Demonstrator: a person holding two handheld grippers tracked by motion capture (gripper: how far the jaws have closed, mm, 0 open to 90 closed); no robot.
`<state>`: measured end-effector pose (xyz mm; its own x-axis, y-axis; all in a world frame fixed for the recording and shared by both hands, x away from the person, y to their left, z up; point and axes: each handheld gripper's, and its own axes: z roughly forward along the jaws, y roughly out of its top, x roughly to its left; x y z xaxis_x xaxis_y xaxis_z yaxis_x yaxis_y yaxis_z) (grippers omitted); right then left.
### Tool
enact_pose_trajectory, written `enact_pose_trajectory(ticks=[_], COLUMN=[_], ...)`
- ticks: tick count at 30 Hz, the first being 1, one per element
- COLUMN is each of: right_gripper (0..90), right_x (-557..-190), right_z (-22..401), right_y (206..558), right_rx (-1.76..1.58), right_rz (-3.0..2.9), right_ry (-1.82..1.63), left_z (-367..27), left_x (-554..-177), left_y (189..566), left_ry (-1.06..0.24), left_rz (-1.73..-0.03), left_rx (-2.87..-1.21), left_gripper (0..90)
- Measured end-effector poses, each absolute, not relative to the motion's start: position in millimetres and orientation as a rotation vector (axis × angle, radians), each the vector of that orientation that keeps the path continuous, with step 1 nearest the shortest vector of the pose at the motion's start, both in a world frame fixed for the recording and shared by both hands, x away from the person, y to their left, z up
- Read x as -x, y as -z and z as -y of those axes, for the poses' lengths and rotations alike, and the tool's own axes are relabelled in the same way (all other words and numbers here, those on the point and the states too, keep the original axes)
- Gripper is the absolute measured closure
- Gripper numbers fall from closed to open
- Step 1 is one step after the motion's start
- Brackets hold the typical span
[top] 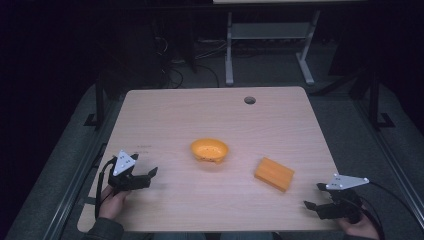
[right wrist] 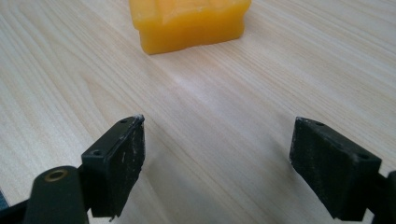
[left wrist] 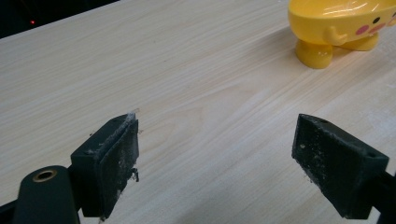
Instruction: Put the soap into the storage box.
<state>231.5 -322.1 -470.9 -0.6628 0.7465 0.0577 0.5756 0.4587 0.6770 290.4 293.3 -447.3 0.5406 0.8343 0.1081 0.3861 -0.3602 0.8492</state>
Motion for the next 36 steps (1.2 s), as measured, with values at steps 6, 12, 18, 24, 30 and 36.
enact_pose_trajectory(ticks=[6, 12, 18, 24, 30, 36], right_gripper=[17.5, 17.5, 17.5, 17.5, 17.0, 16.2], right_x=[-233, -234, -242, -248, -256, -265], right_z=[320, 315, 304, 296, 287, 278], right_y=[471, 466, 455, 447, 439, 431], right_rx=[-1.137, -1.112, -1.052, -1.029, -0.993, -0.959], right_rz=[-2.478, -2.476, -2.508, -2.533, -2.575, -2.596], right_ry=[-0.978, -0.962, -0.939, -0.931, -0.903, -0.886], left_z=[-291, -292, -292, -293, -293, -293], left_x=[-291, -291, -290, -290, -290, -290], left_y=[448, 447, 447, 447, 447, 447], left_ry=[-0.696, -0.7, -0.702, -0.701, -0.701, -0.703], left_rz=[-0.981, -0.986, -0.983, -0.984, -0.982, -0.984], left_rx=[-1.962, -1.958, -1.956, -1.956, -1.95, -1.948], left_gripper=[14.0, 14.0, 14.0, 14.0, 14.0, 14.0])
